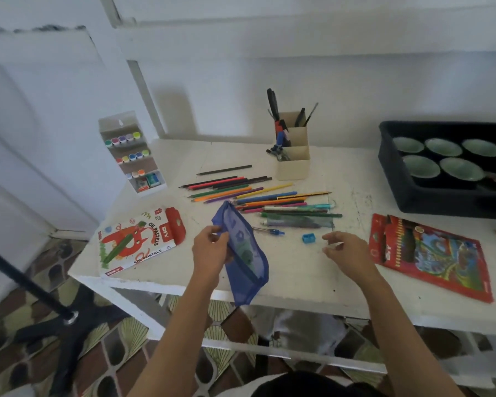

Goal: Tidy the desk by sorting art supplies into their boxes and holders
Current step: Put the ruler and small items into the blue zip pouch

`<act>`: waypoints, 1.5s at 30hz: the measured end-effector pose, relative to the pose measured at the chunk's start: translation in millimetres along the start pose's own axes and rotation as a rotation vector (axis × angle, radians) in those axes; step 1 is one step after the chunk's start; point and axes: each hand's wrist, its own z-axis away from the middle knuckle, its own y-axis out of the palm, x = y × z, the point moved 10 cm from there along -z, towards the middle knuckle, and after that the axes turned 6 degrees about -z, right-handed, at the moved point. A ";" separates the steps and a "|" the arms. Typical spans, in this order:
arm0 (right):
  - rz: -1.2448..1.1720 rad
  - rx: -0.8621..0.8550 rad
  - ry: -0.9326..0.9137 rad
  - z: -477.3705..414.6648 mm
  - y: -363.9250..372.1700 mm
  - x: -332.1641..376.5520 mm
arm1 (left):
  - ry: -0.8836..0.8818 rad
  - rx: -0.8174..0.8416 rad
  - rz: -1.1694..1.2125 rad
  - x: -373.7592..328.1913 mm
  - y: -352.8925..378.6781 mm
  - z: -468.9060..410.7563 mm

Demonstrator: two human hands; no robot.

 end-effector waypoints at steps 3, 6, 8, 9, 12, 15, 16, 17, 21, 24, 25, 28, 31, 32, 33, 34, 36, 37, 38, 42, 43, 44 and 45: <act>0.039 0.040 -0.082 -7.1 8.9 5.2 | 0.004 -0.067 0.005 -1.7 -2.3 7.3; 0.070 0.040 -0.162 -12.7 19.9 11.4 | -0.003 -0.127 0.022 -2.9 -7.3 10.1; 0.125 0.028 -0.189 -14.8 24.9 14.6 | -0.006 -0.159 0.053 -5.3 -10.4 13.4; 0.165 0.028 -0.196 -14.9 26.9 15.2 | -0.004 -0.175 0.061 -6.5 -12.0 16.1; 0.277 0.026 -0.225 -15.5 29.3 19.3 | 0.014 -0.204 0.052 -10.7 -14.9 21.5; 0.251 0.052 -0.225 -16.9 30.0 28.0 | 0.019 -0.241 0.043 -11.3 -17.9 26.1; 0.184 0.069 -0.238 -15.3 30.3 35.6 | 0.018 -0.248 0.043 -11.1 -18.4 27.4; 0.092 0.088 -0.267 -12.2 30.6 46.7 | 0.017 -0.253 0.043 -11.0 -18.6 28.6; -0.170 0.186 -0.468 16.5 32.9 111.4 | 0.007 -0.260 0.053 -11.0 -15.1 32.6; -0.149 0.275 -0.634 42.8 51.9 151.7 | -0.002 -0.259 0.054 -11.8 -9.6 34.7; -0.121 0.282 -0.670 47.3 57.8 158.1 | -0.005 -0.256 0.060 -12.1 -7.9 34.7; -0.102 0.244 -0.699 44.4 58.4 159.9 | -0.014 -0.243 0.084 -11.6 -6.1 32.3; -0.135 0.139 -0.596 22.6 38.5 144.0 | -0.011 -0.232 0.090 -12.8 -8.3 30.0; -0.099 0.111 -0.539 13.1 33.8 135.0 | -0.009 -0.234 0.088 -13.3 -9.3 29.4; -0.039 0.093 -0.482 3.8 30.9 125.5 | -0.005 -0.237 0.085 -14.3 -10.5 29.2; 0.036 0.092 -0.433 -4.4 30.4 117.1 | -0.003 -0.242 0.085 -15.2 -12.0 28.6; 0.184 0.127 -0.374 -15.4 36.4 105.3 | -0.004 -0.252 0.083 -15.8 -15.3 27.7; 0.237 0.146 -0.357 -18.8 41.3 101.4 | -0.007 -0.256 0.079 -15.7 -17.3 27.5; 0.275 0.162 -0.348 -21.4 47.1 99.0 | -0.011 -0.263 0.077 -14.7 -19.7 27.0; 0.352 0.169 -0.331 -29.2 67.7 98.6 | -0.032 -0.287 0.059 -8.6 -28.6 25.1; 0.385 0.165 -0.337 -30.3 71.9 99.4 | -0.039 -0.292 0.055 -7.2 -30.6 25.0; 0.418 0.161 -0.341 -31.5 75.9 100.4 | -0.045 -0.298 0.052 -5.6 -32.9 24.3; 0.451 0.156 -0.340 -32.3 79.4 99.7 | -0.050 -0.302 0.050 -4.2 -34.6 24.2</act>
